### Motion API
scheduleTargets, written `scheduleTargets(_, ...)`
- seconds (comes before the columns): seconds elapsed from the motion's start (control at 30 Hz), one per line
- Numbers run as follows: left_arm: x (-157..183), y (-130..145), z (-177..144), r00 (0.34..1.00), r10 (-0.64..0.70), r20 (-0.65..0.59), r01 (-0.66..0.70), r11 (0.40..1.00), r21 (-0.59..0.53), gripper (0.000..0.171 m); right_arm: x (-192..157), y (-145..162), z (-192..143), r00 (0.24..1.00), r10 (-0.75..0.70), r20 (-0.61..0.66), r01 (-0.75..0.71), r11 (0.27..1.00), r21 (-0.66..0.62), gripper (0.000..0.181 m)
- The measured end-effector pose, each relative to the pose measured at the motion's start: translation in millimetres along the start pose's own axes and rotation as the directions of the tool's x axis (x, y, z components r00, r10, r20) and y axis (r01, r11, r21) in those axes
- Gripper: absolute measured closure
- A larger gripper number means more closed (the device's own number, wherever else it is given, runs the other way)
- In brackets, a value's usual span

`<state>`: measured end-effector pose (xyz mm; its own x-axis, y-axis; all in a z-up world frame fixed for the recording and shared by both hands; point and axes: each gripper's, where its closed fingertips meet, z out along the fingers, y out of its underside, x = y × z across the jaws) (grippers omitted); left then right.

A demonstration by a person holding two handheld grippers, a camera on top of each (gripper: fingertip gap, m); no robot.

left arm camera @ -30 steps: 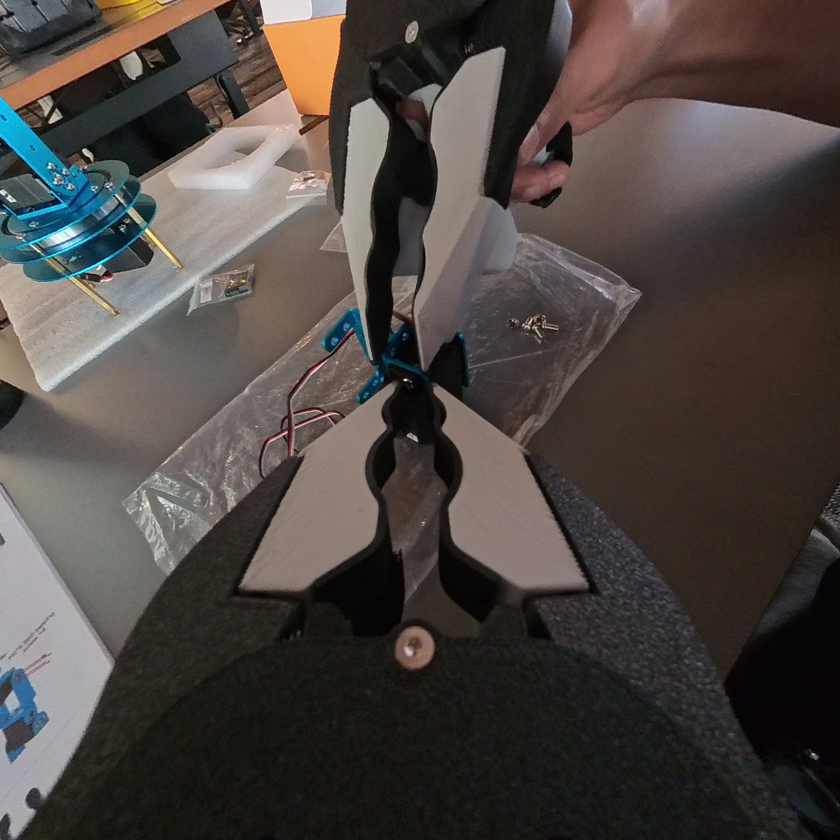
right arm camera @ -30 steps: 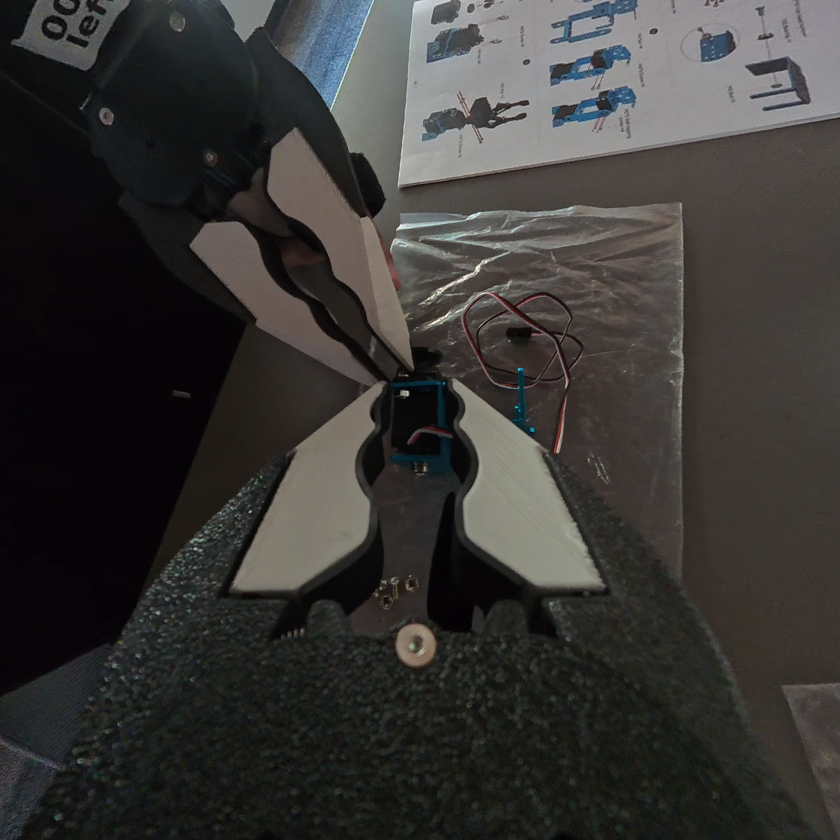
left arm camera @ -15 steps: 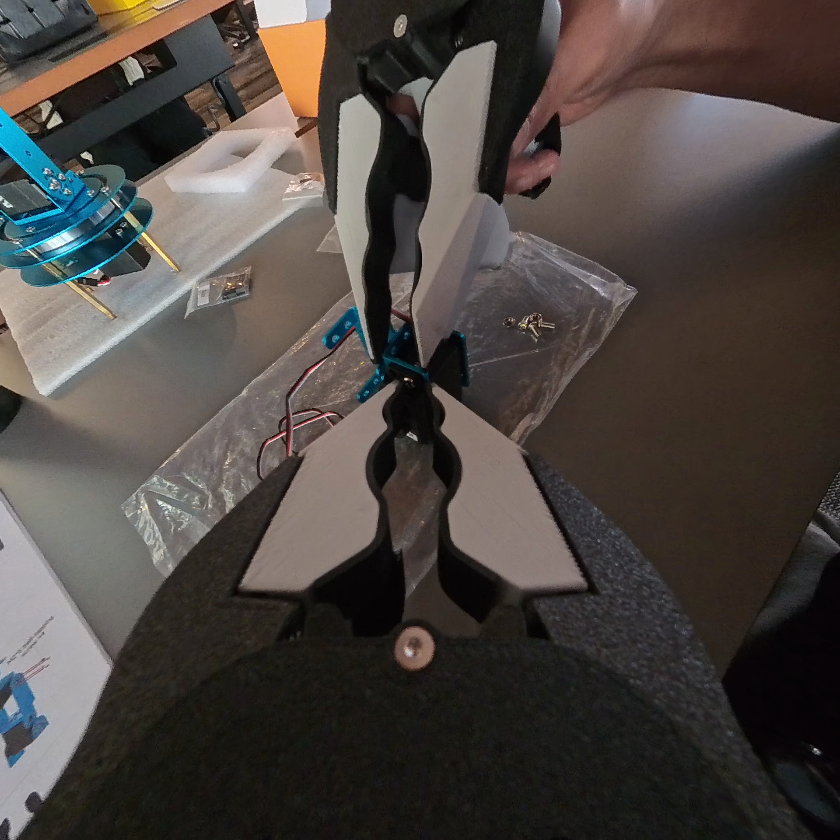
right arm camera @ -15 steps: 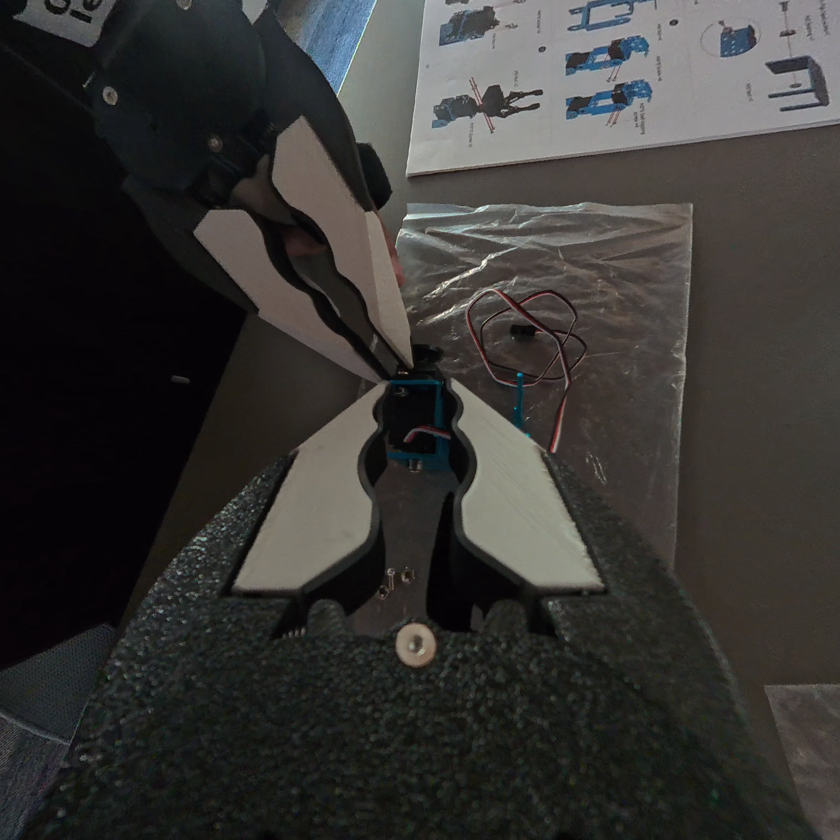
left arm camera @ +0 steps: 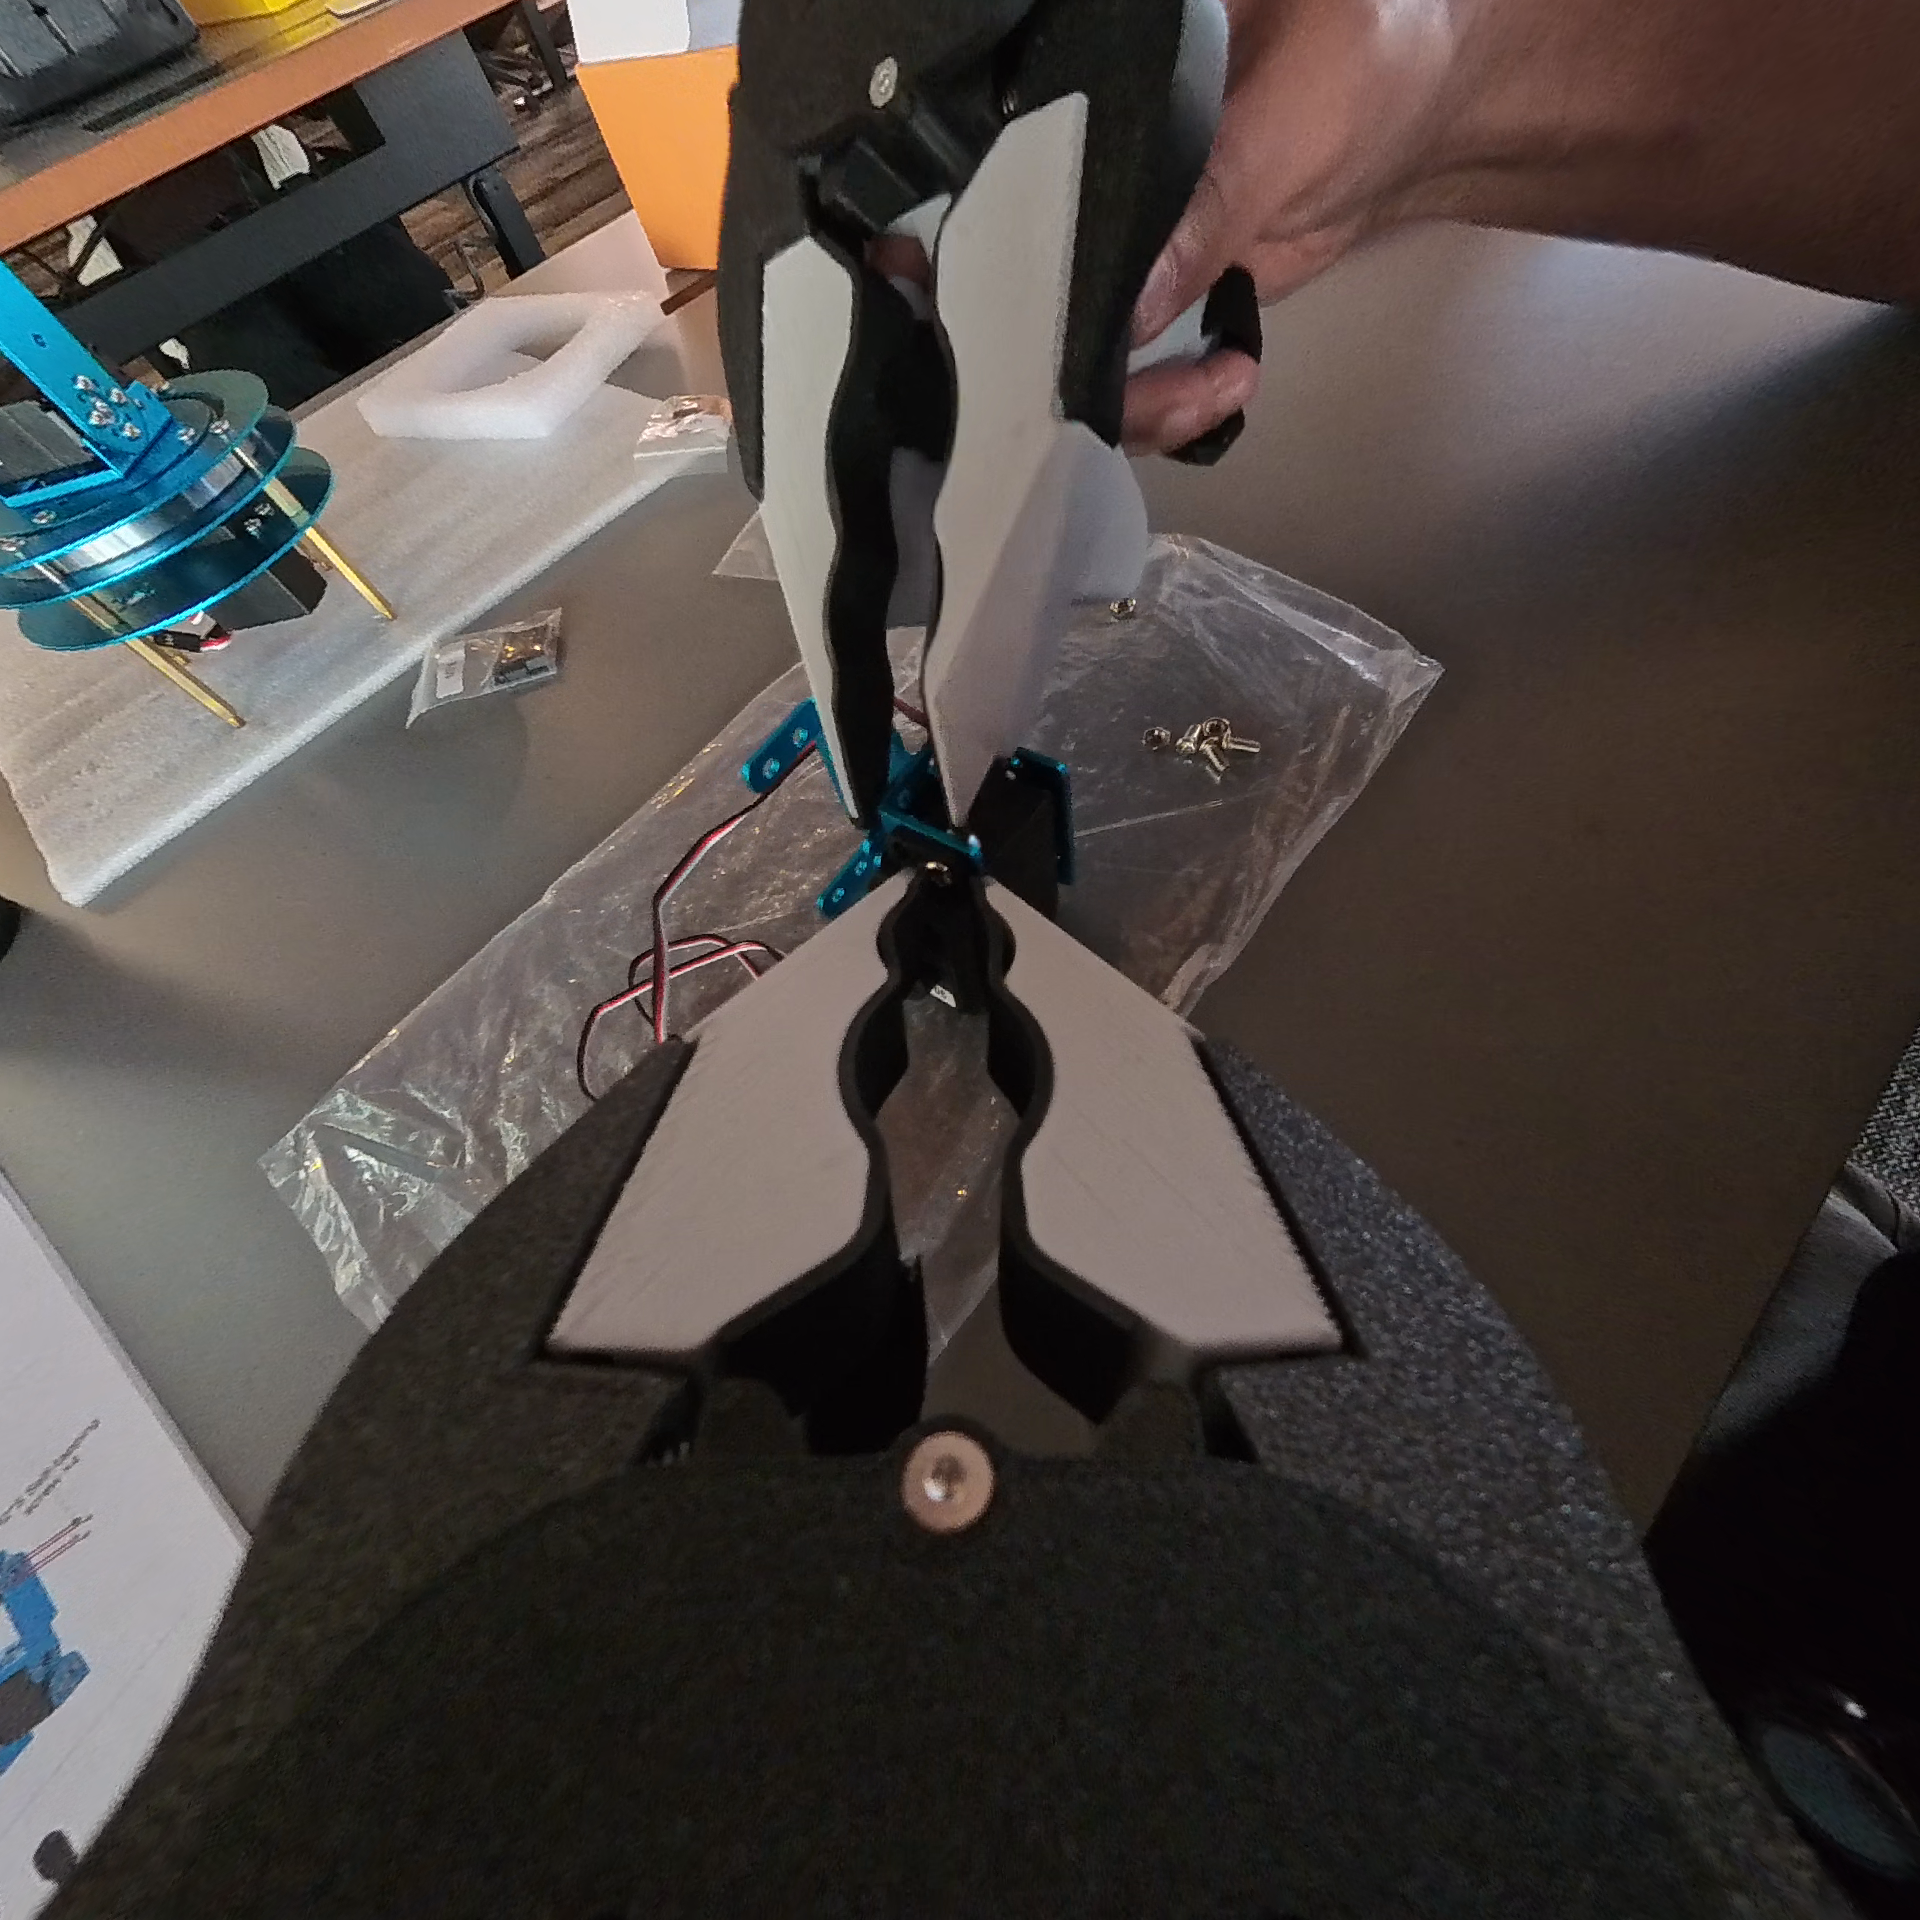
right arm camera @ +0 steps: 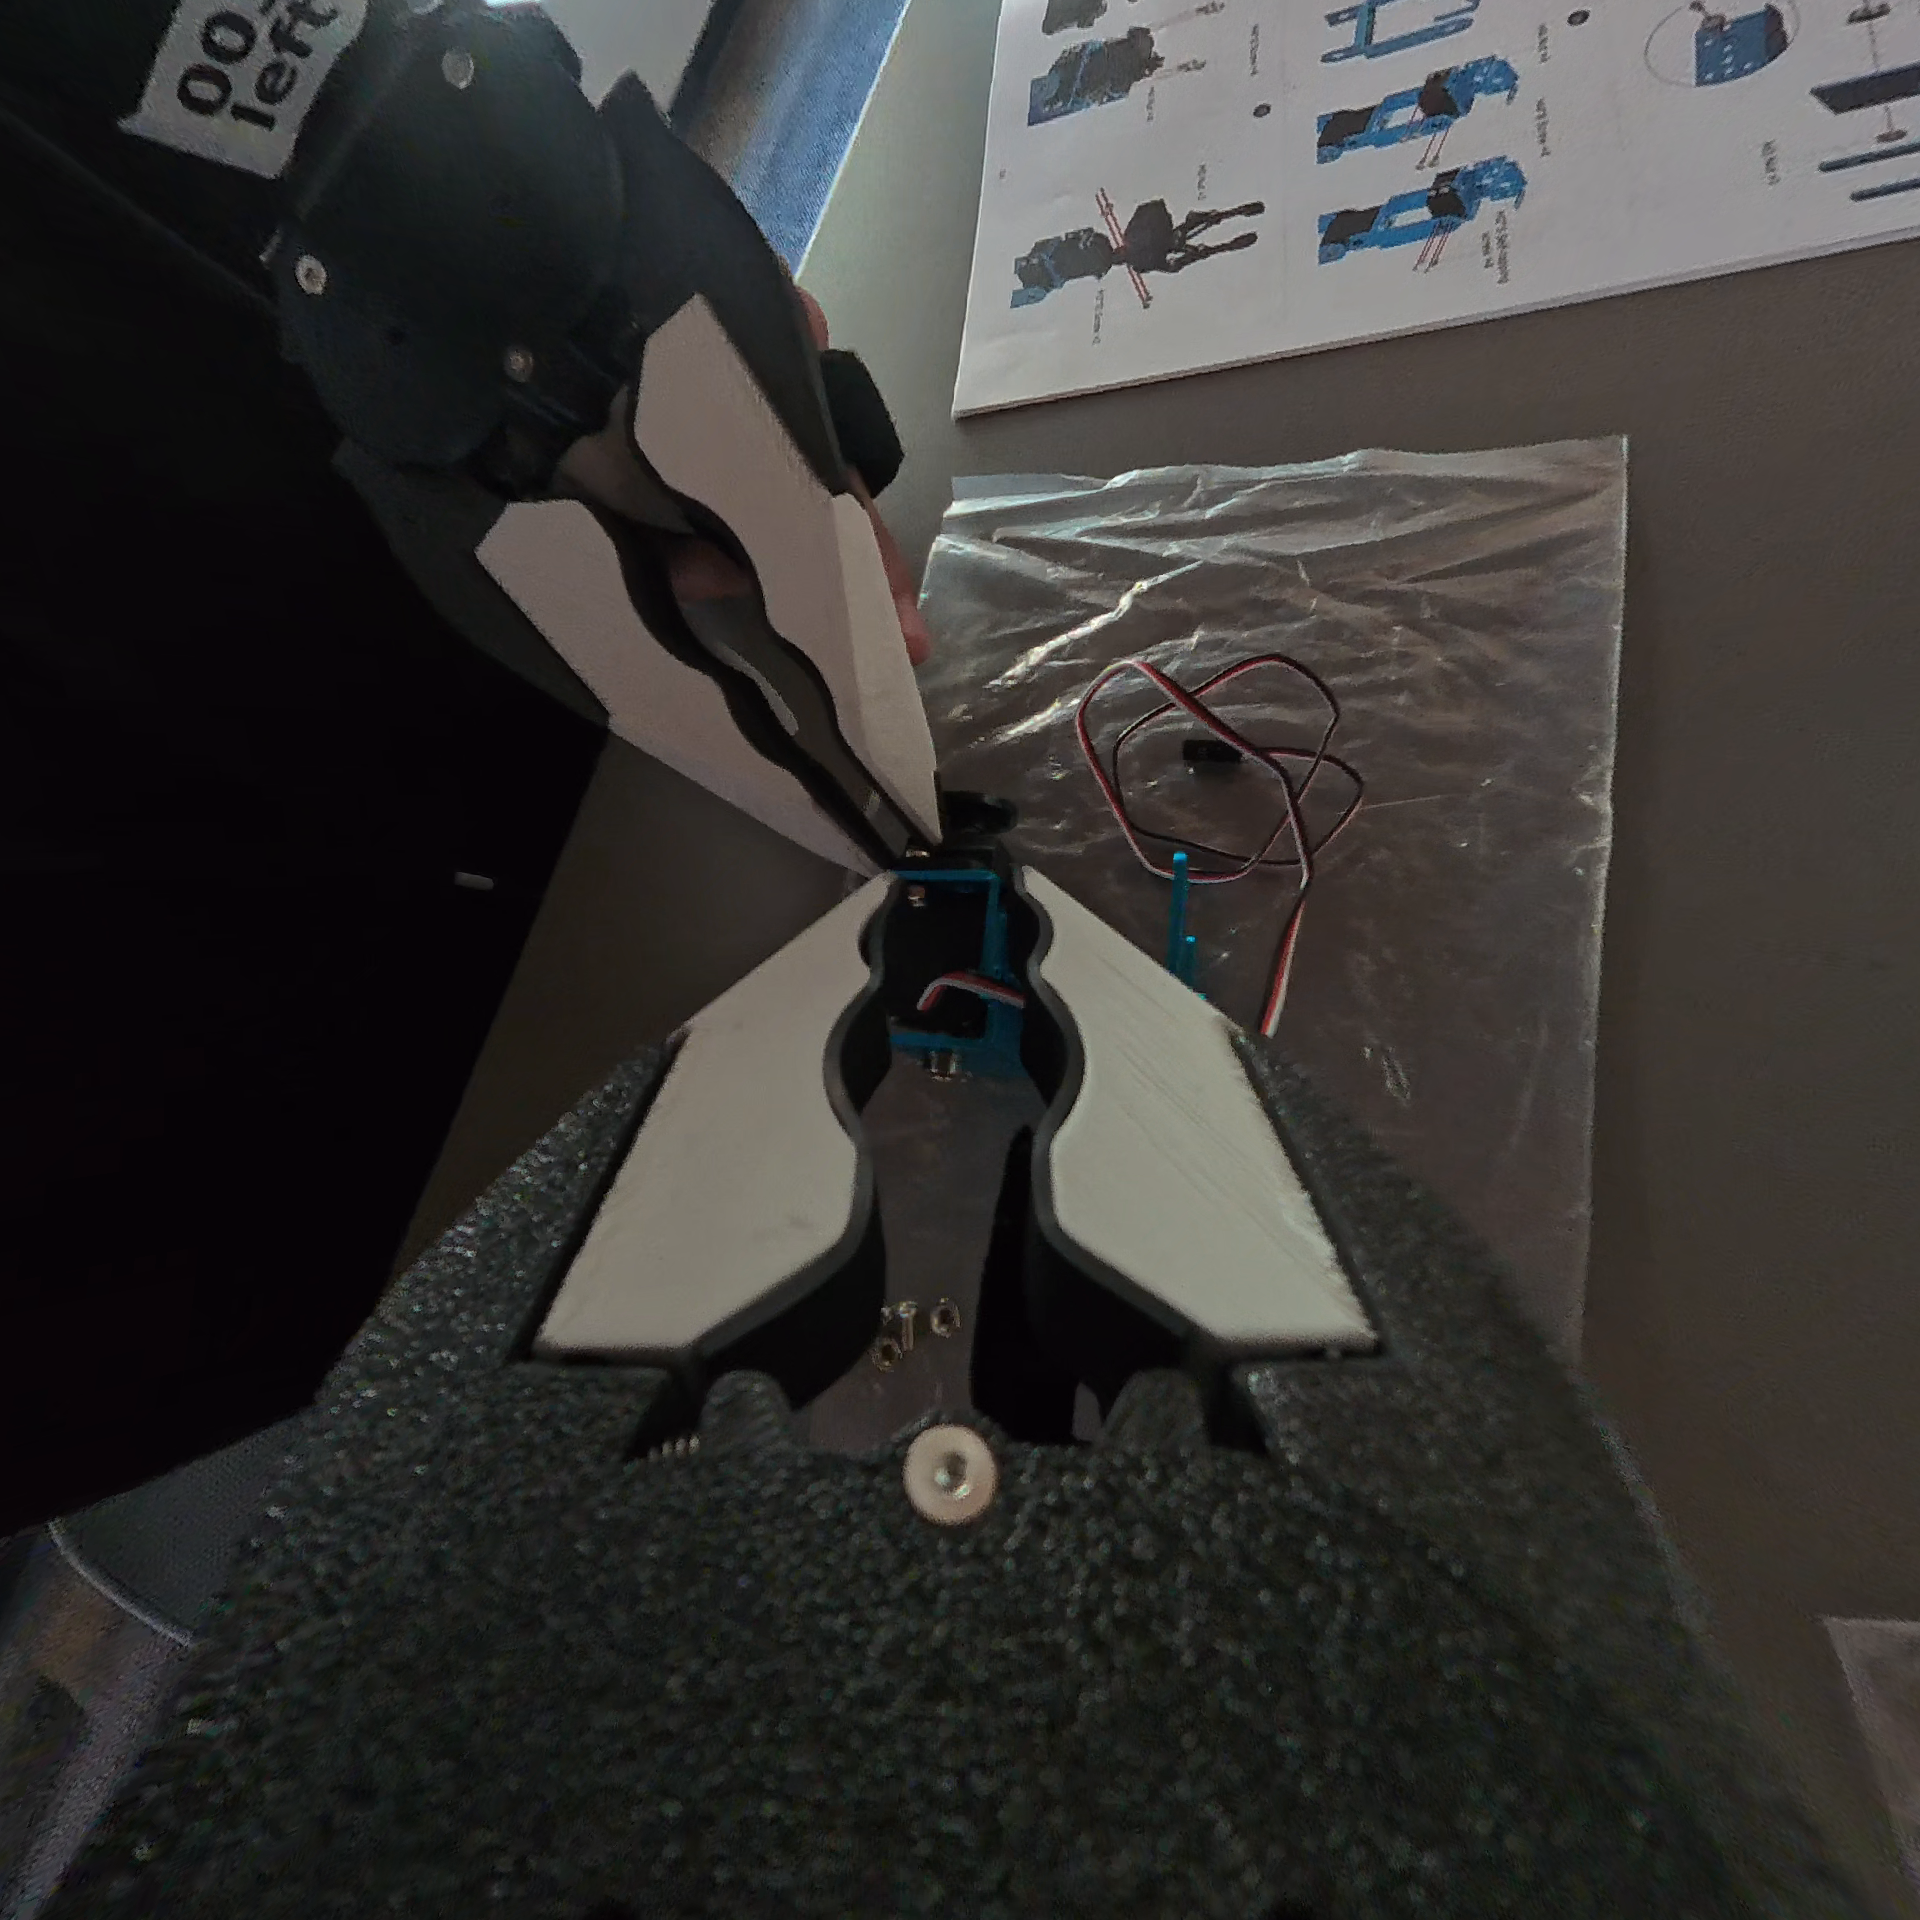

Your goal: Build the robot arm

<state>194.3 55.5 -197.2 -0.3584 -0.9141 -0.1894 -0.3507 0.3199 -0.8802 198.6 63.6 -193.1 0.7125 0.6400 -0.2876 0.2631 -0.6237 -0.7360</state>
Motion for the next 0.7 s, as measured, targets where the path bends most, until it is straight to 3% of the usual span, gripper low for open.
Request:
scheduleTargets(0.1, -0.8, 0.0, 0.1, 1.000, -0.003, -0.002, 0.003, 1.000, 0.000, 0.164, -2.4, 0.0, 0.0, 1.000, -0.007, 0.018, 0.006, 1.000, 0.021, 0.154)
scheduleTargets(0.23, -1.1, 0.0, 0.1, 1.000, -0.001, -0.001, 0.001, 1.000, -0.001, 0.165, 1.4, 0.5, 1.1, 0.997, -0.064, -0.053, 0.064, 0.998, -0.011, 0.162)
scheduleTargets(0.37, -0.1, -0.5, 0.8, 1.000, 0.005, -0.002, -0.005, 1.000, 0.000, 0.165, 1.0, 0.5, -1.0, 1.000, -0.002, -0.007, 0.002, 1.000, -0.006, 0.164)
scheduleTargets(0.47, -0.2, -0.7, 1.0, 1.000, 0.005, -0.002, -0.005, 1.000, 0.000, 0.165, -1.4, 0.3, -0.3, 1.000, -0.016, 0.004, 0.016, 1.000, 0.014, 0.155)
scheduleTargets(0.57, -0.5, -0.7, 0.8, 1.000, 0.005, -0.002, -0.005, 1.000, -0.004, 0.165, 1.3, 0.8, 0.5, 0.997, -0.063, -0.053, 0.063, 0.998, -0.006, 0.160)
scheduleTargets(0.7, -0.5, -0.8, 1.3, 1.000, 0.024, 0.005, -0.024, 1.000, -0.003, 0.165, 1.7, -0.1, -0.9, 1.000, 0.012, -0.008, -0.012, 1.000, -0.006, 0.164)
